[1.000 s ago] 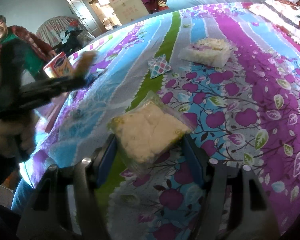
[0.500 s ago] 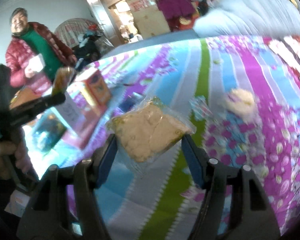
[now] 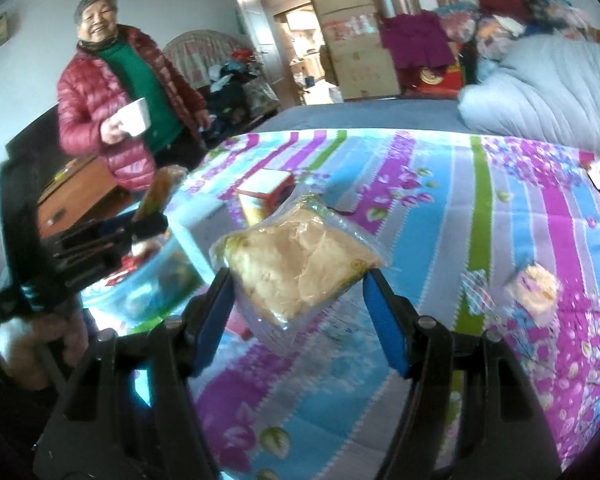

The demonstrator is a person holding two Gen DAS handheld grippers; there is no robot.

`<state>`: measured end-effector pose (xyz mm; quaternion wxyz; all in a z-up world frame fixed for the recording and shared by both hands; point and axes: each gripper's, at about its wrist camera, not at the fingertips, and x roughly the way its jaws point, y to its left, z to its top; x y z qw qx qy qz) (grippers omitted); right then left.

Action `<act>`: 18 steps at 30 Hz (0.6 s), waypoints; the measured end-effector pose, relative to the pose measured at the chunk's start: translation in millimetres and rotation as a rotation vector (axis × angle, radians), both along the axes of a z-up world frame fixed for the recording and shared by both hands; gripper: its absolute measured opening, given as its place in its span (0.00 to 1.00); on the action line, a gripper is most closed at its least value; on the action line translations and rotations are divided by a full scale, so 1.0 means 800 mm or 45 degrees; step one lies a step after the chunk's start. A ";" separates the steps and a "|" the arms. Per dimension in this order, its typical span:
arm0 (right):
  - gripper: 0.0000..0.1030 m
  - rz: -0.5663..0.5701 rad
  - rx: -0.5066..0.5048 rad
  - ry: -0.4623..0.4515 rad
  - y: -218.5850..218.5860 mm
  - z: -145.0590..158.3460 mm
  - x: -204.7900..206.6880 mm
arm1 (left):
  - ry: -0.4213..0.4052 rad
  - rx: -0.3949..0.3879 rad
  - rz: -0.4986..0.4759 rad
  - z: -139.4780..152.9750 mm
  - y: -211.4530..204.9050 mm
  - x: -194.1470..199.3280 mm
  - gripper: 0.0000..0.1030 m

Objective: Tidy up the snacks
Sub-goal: 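Carry the brown bar bag and pale bread bag with both grippers over the bowl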

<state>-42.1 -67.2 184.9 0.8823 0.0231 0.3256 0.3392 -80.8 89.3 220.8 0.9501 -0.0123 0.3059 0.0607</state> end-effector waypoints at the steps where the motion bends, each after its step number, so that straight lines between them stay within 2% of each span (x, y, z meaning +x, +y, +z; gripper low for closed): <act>1: 0.65 0.008 -0.001 -0.006 0.006 0.005 -0.001 | -0.008 -0.010 0.016 0.003 0.008 -0.004 0.34; 18: 0.65 0.225 -0.044 -0.142 0.151 0.087 -0.019 | -0.076 -0.066 0.186 0.027 0.116 -0.046 0.34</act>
